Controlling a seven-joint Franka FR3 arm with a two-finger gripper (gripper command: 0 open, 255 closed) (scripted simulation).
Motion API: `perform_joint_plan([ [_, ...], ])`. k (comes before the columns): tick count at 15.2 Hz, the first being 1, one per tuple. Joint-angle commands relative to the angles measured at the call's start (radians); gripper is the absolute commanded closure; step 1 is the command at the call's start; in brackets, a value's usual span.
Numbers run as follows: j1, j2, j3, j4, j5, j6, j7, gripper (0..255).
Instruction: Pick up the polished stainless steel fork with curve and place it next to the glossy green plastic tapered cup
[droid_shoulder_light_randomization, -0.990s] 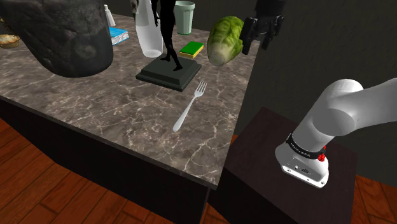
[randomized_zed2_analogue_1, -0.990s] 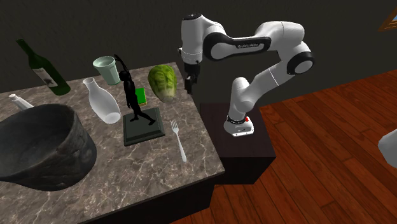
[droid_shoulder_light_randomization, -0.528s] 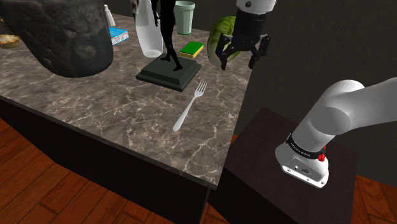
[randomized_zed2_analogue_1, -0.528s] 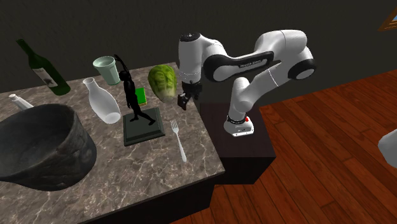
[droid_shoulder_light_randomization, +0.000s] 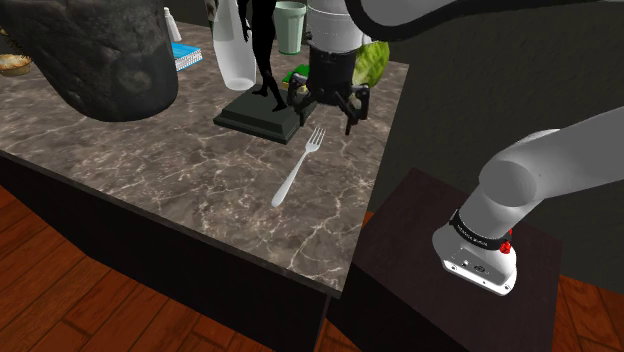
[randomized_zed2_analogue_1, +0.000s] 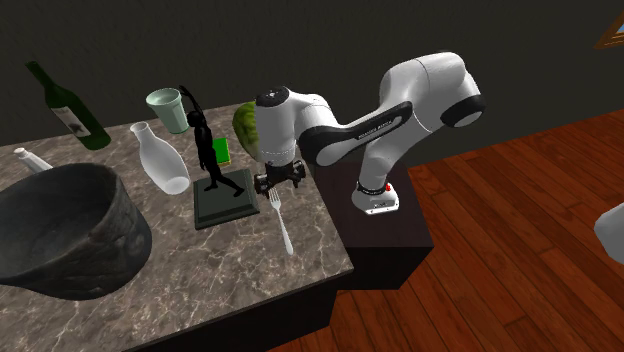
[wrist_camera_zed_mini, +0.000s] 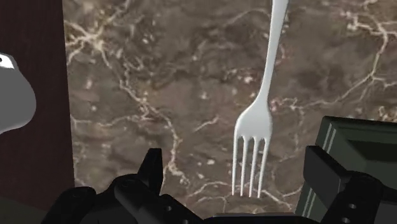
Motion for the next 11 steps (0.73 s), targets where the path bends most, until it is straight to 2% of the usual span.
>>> perform_joint_plan([
  [1, -0.064, 0.062, 0.085, 0.051, -0.009, 0.025, 0.152, 0],
  [2, -0.077, 0.074, 0.101, 0.060, -0.012, 0.029, 0.175, 0],
  [9, -0.080, 0.091, 0.137, -0.026, -0.002, 0.133, 0.175, 0],
  [11, -0.080, 0.092, 0.137, -0.026, -0.002, 0.133, 0.175, 0],
])
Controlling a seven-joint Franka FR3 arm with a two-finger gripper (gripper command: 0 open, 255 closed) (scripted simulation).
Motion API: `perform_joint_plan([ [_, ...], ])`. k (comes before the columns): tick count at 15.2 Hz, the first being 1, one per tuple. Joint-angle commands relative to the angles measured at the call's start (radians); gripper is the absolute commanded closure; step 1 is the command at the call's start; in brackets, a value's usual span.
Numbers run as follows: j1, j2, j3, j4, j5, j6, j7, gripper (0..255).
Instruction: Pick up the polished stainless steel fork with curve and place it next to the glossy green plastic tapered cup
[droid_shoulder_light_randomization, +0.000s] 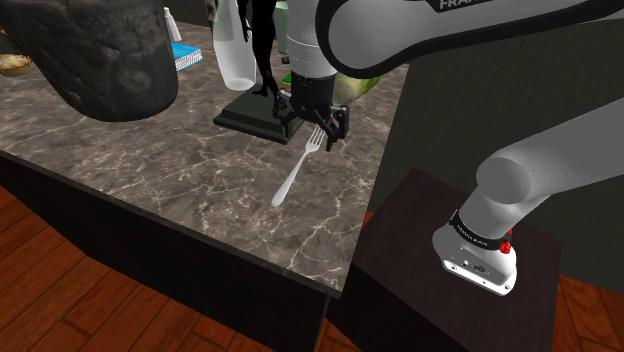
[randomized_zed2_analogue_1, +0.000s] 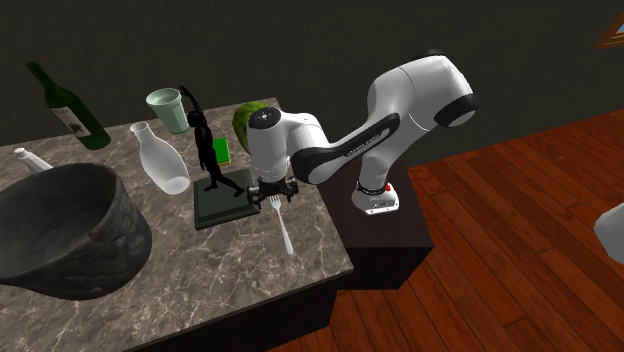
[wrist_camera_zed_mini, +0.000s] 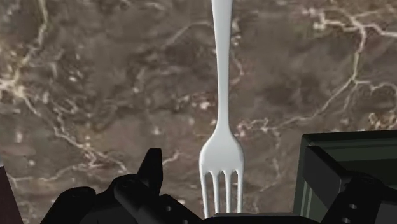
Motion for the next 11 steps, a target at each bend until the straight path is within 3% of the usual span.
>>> perform_joint_plan([
  [1, -0.001, 0.010, 0.008, -0.017, 0.001, 0.004, 0.000, 0],
  [6, 0.000, 0.011, 0.007, -0.017, 0.000, 0.005, 0.001, 0],
  [7, -0.001, 0.015, 0.012, -0.015, -0.001, 0.007, 0.005, 255],
  [11, 0.000, 0.014, 0.015, -0.013, 0.000, 0.006, 0.008, 255],
])
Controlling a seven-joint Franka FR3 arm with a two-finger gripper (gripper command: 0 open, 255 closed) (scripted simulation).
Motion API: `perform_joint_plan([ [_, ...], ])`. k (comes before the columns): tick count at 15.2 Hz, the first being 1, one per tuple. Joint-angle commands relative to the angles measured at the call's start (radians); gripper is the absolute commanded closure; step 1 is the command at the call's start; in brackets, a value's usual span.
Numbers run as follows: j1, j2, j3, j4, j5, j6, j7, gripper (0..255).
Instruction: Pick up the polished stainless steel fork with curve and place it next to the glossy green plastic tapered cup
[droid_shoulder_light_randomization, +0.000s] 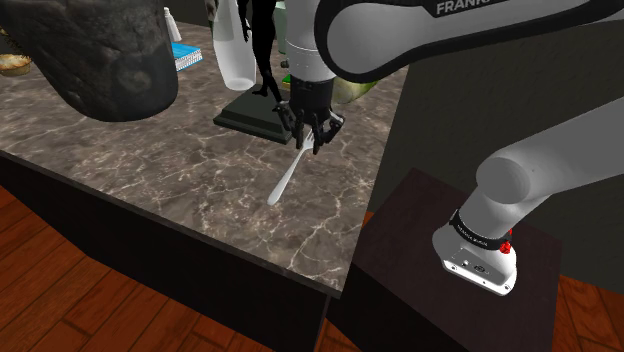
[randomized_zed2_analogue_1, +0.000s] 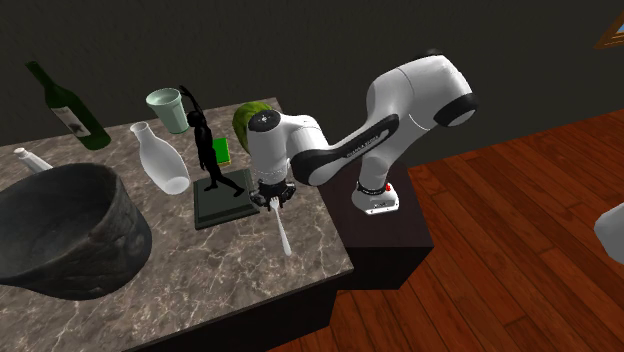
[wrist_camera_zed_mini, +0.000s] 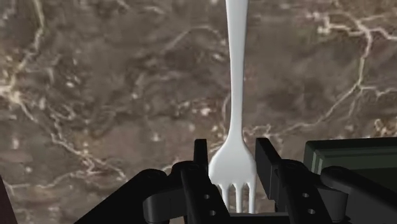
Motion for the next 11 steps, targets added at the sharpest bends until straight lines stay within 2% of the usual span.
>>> perform_joint_plan([
  [1, 0.002, 0.001, 0.002, -0.011, 0.002, -0.005, -0.002, 255],
  [5, 0.001, 0.002, -0.002, -0.012, 0.000, -0.005, -0.006, 255],
  [11, 0.002, -0.013, -0.033, 0.055, -0.009, -0.086, -0.010, 255],
])
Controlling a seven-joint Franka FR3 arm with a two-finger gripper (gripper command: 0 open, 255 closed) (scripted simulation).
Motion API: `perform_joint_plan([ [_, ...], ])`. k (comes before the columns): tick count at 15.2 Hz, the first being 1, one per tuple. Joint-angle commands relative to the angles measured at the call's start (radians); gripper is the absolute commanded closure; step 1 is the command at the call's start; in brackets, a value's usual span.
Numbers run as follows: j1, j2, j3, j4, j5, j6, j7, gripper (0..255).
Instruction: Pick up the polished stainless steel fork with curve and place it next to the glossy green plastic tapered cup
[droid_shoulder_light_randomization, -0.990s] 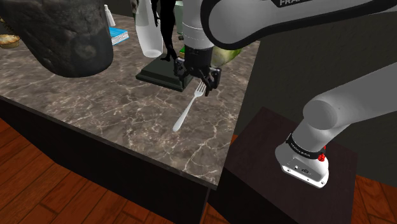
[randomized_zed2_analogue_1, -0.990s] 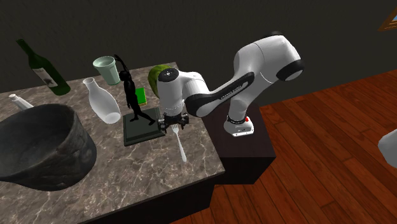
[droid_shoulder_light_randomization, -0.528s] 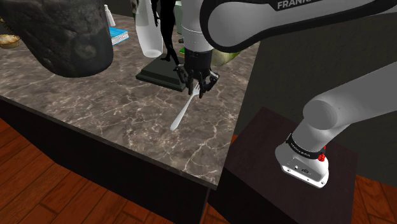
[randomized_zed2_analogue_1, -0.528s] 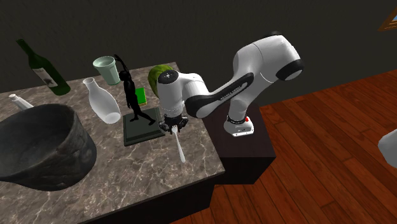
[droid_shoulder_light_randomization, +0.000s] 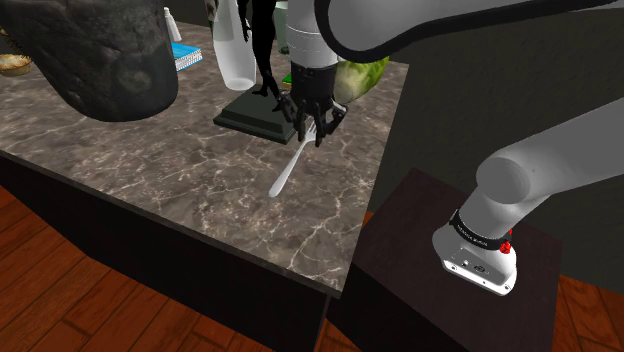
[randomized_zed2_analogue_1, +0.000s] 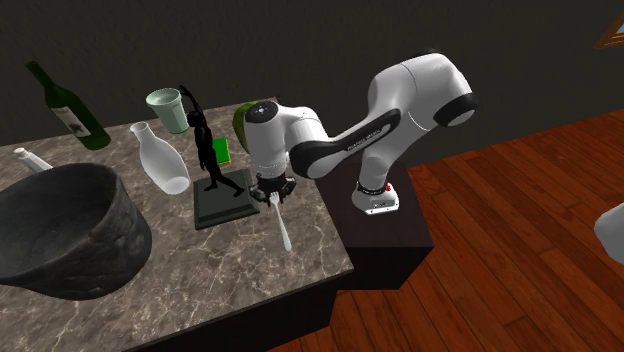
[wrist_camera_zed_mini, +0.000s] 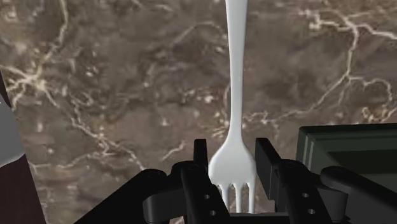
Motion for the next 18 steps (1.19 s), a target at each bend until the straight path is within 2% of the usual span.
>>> perform_joint_plan([
  [1, 0.003, -0.008, -0.014, 0.020, -0.001, -0.029, -0.004, 255],
  [18, -0.016, 0.008, -0.066, 0.250, -0.042, -0.249, 0.005, 255],
])
